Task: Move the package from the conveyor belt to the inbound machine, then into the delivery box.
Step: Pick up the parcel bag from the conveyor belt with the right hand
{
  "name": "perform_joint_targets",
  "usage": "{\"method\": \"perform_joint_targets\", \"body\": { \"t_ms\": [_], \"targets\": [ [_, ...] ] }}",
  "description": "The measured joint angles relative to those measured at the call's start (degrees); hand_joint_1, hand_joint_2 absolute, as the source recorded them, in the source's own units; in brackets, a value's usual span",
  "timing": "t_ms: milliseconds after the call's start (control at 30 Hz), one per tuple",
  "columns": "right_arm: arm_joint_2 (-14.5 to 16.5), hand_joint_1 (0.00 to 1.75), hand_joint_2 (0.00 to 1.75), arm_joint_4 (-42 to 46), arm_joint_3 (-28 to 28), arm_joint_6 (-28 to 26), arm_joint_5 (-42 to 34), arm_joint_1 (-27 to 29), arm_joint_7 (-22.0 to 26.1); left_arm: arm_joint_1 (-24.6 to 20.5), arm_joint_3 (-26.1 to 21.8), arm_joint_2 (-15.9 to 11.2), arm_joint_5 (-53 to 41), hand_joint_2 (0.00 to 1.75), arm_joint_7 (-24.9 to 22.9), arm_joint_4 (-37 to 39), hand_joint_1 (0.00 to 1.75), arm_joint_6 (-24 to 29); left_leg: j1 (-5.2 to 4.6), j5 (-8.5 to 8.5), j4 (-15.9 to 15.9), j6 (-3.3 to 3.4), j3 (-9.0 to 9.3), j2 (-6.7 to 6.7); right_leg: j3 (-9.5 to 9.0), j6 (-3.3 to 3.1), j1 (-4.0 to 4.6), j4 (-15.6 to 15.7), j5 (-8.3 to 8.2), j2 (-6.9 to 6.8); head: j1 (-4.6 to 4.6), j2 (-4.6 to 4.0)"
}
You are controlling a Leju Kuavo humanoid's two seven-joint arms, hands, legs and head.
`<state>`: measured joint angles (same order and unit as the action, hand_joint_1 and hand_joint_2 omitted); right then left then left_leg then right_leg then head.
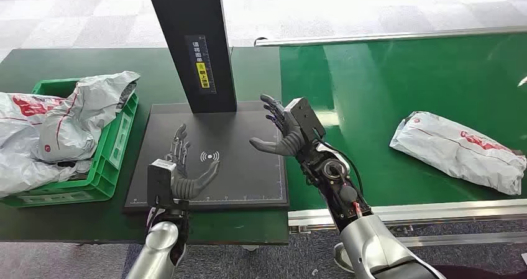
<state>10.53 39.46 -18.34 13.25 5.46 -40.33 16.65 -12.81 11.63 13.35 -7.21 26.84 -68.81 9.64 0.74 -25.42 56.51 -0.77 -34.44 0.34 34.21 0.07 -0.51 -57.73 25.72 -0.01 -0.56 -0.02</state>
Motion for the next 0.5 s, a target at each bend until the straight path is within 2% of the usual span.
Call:
{"method": "perform_joint_targets", "body": {
  "t_ms": [500],
  "targets": [
    [0.0, 0.00, 1.75, 0.0, 0.0, 0.0, 0.0, 0.0, 0.0, 0.0, 0.0, 0.0, 0.0, 1.75, 0.0, 0.0, 0.00, 0.1, 0.00, 0.00, 0.0, 0.00, 0.00, 0.00, 0.00, 0.00, 0.00, 0.0, 0.00, 0.00, 0.00, 0.02]
  ]
}}
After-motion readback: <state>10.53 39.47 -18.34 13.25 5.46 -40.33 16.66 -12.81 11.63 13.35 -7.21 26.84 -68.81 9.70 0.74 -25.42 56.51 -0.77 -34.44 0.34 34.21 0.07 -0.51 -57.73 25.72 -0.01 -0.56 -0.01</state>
